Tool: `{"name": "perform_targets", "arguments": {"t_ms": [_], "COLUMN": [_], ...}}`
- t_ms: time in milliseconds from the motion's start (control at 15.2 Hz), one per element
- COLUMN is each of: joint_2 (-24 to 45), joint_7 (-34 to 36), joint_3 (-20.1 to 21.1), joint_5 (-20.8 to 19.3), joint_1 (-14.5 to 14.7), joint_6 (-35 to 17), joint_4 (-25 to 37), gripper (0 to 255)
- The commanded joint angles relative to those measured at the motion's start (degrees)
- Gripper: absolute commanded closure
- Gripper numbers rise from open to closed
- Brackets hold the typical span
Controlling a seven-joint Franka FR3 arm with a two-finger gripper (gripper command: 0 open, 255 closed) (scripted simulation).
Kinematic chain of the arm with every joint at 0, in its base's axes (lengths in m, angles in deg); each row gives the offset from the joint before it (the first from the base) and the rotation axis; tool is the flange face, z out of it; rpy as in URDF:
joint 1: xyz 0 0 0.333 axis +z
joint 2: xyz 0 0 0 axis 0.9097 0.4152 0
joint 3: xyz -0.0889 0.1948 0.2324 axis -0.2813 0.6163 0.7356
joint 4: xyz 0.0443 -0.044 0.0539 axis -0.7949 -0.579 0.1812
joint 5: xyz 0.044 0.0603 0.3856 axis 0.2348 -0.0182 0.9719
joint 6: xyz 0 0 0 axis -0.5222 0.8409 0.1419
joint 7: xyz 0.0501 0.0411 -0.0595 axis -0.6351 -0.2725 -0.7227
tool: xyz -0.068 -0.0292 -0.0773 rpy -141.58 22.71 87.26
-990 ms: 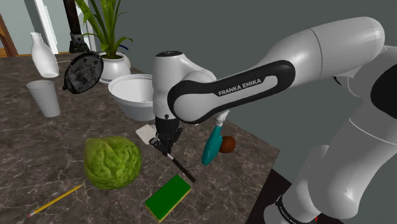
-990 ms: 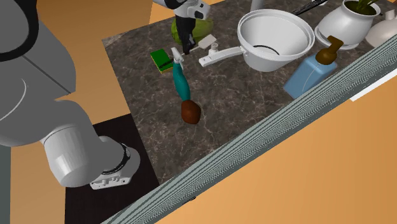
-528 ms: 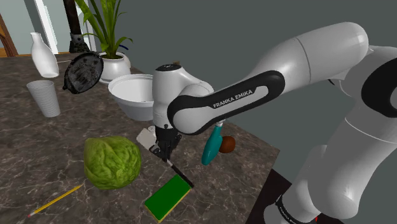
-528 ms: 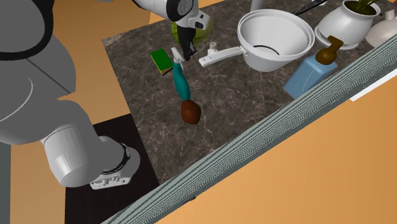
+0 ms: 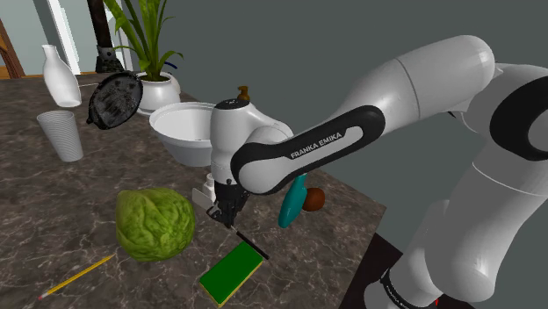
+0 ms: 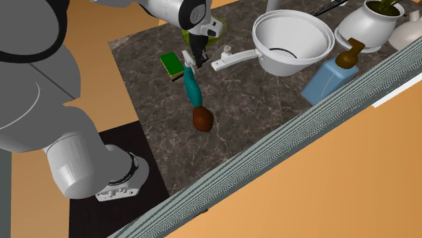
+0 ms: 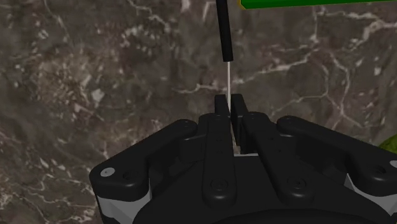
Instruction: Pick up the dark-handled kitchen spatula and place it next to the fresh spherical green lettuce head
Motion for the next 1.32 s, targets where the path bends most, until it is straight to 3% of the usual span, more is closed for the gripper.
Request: {"name": "perform_targets", "arguments": {"t_ms": [0, 66, 132, 462, 726, 1254], "joint_2": [0.09, 0.09, 0.10, 0.09, -3.15, -3.14], "joint_7": [0.02, 0.02, 0.02, 0.02, -0.89, -0.89], "joint_3": [0.02, 0.02, 0.02, 0.02, -0.03, -0.04], "joint_5": [0.00, 0.00, 0.00, 0.00, 1.23, 1.22], "joint_1": [0.02, 0.02, 0.02, 0.02, -0.26, -0.26], "joint_6": [-0.02, -0.02, -0.01, -0.02, 7.11, 7.10], "joint_4": [-0.06, -0.06, -0.05, -0.06, 4.01, 4.00], "gripper": [255, 255, 0, 0, 0, 0]}}
